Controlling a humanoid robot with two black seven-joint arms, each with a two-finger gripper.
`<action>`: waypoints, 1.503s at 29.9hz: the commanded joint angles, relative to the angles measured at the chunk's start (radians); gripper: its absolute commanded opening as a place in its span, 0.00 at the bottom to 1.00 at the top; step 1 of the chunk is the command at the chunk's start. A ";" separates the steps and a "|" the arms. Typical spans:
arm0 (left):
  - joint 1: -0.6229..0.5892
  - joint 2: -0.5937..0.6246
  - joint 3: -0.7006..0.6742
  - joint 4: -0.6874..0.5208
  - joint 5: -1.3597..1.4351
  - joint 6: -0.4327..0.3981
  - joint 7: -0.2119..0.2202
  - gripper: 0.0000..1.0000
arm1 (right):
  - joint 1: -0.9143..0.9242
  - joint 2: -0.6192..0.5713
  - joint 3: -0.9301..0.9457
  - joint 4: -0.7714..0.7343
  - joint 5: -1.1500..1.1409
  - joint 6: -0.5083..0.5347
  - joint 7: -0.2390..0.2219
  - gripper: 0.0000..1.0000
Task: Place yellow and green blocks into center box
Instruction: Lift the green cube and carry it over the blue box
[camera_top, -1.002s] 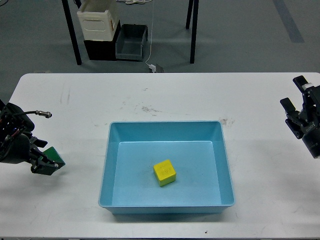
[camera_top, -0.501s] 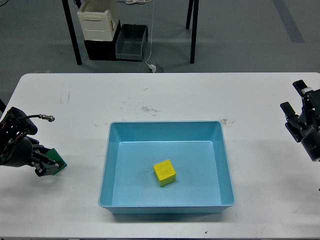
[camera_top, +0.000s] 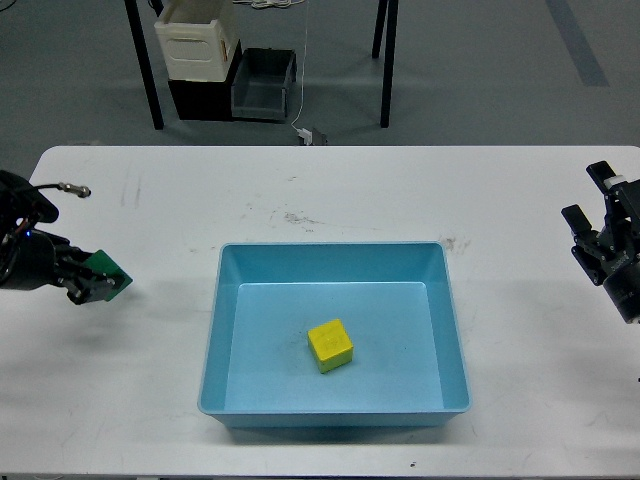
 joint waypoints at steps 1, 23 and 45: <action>-0.115 0.036 -0.009 -0.010 -0.233 0.000 0.000 0.34 | -0.001 0.012 0.001 -0.002 0.000 0.000 0.000 1.00; -0.460 -0.463 0.254 -0.243 -0.051 0.000 0.000 0.35 | -0.001 0.055 -0.001 -0.026 0.000 0.000 0.000 1.00; -0.358 -0.598 0.467 -0.056 0.147 0.000 0.000 0.49 | 0.001 0.085 -0.003 -0.034 0.000 0.002 0.000 1.00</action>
